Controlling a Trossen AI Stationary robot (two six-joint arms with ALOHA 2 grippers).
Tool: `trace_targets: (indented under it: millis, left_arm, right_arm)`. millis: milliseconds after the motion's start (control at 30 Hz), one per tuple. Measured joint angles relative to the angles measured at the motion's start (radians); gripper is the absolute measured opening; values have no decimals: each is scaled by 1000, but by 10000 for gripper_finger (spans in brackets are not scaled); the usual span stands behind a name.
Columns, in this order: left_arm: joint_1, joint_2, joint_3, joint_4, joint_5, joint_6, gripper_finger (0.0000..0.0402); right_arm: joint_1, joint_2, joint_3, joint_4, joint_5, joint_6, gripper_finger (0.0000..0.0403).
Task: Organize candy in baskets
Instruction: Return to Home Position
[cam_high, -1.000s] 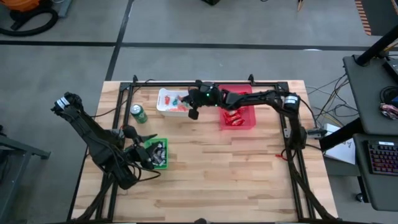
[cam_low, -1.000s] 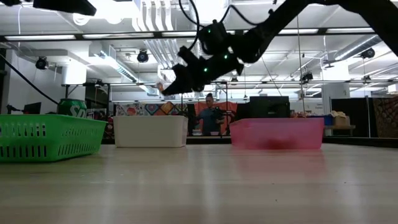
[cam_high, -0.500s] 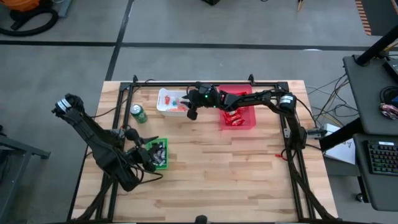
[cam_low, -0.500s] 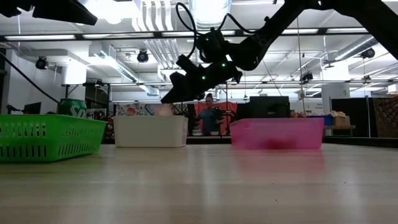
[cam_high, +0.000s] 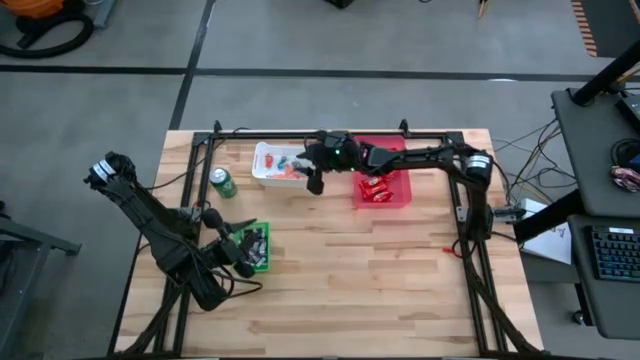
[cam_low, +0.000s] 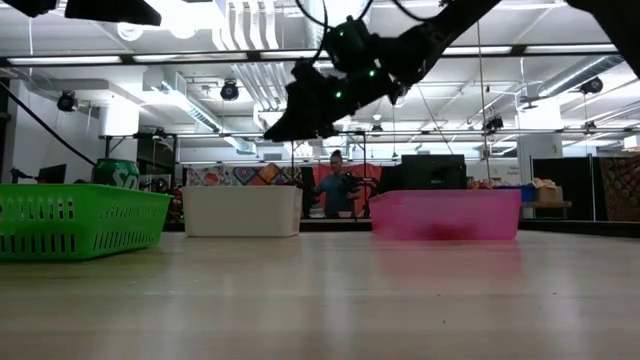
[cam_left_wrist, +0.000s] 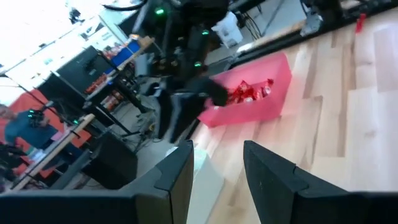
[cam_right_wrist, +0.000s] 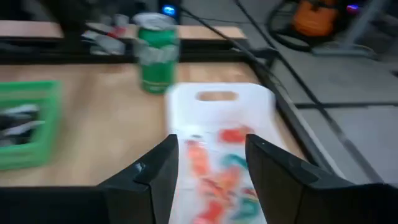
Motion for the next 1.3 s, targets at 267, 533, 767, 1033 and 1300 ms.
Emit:
trace_targets:
  millis: [267, 533, 767, 1033, 1300]
  left_arm:
    - [1, 0, -1, 69, -32, -29, 125]
    - [4, 39, -1, 96, -26, 27, 125]
    - [5, 25, 6, 131, -130, -22, 125]
    - [46, 25, 86, 238, 5, 149, 125]
    - [61, 20, 185, 534, 487, 801, 125]
  right_arm:
    - [97, -140, -150, 30, -35, -2, 161]
    - [155, -365, -447, 229, -32, 5, 153]
    - [155, -574, -668, 272, -31, 24, 151]
    - [155, -746, -800, 287, -30, 78, 150]
    - [155, -787, -842, 288, -29, 97, 150]
